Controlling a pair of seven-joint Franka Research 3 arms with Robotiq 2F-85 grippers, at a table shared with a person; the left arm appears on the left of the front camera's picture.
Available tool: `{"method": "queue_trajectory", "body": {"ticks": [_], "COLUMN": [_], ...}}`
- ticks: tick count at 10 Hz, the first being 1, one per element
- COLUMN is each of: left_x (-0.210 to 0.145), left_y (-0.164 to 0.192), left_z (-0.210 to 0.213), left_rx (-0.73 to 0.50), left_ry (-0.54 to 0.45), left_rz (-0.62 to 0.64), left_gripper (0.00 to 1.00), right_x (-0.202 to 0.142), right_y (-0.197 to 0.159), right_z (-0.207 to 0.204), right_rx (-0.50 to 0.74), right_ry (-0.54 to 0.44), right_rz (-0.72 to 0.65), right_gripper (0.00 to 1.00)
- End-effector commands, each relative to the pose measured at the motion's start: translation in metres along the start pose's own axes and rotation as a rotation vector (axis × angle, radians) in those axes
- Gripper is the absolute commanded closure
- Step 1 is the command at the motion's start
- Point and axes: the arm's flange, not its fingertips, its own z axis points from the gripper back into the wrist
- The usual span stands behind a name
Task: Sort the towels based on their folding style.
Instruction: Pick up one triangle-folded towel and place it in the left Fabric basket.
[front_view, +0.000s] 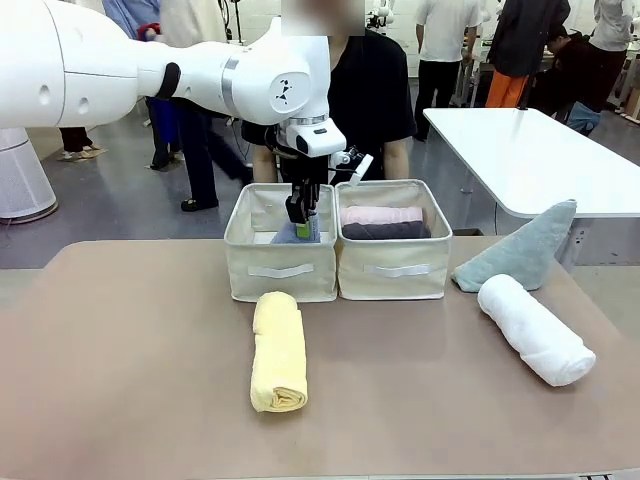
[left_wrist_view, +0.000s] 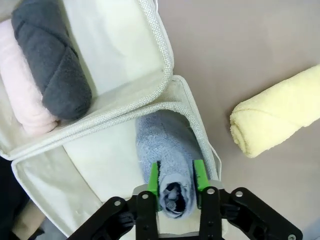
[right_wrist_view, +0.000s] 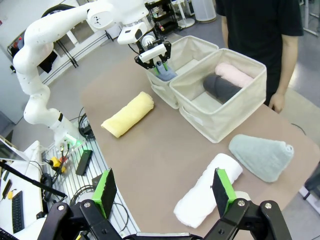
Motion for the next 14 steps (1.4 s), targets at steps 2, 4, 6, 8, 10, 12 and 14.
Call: {"method": "queue_trajectory", "body": {"ticks": [2, 4, 6, 8, 10, 12, 14], "left_x": [-0.003, -0.004, -0.005, -0.008, -0.011, -0.014, -0.017], "left_y": [0.003, 0.003, 0.002, 0.001, 0.0, -0.001, -0.003], "left_z": [0.0, 0.001, 0.003, 0.01, 0.016, 0.024, 0.029], "left_rx": [-0.02, -0.021, -0.015, 0.005, 0.027, 0.053, 0.067], "left_ry": [0.004, 0.001, 0.001, -0.001, -0.004, -0.011, -0.02], "left_rz": [0.016, 0.015, 0.02, 0.03, 0.037, 0.04, 0.044], "left_gripper": [0.0, 0.0, 0.0, 0.0, 0.0, 0.0, 0.0], "right_x": [-0.001, -0.001, -0.001, -0.001, -0.001, -0.001, -0.001], "right_y": [-0.001, -0.001, -0.001, -0.001, -0.001, -0.001, -0.001], "right_z": [-0.001, -0.001, -0.001, -0.001, -0.001, -0.001, -0.001], "right_rx": [0.001, 0.001, 0.001, 0.001, 0.001, 0.001, 0.001], "right_ry": [-0.01, -0.01, -0.01, -0.01, -0.01, -0.01, -0.01], "right_rz": [0.01, 0.01, 0.01, 0.01, 0.01, 0.01, 0.01], "right_gripper": [0.0, 0.0, 0.0, 0.0, 0.0, 0.0, 0.0]}}
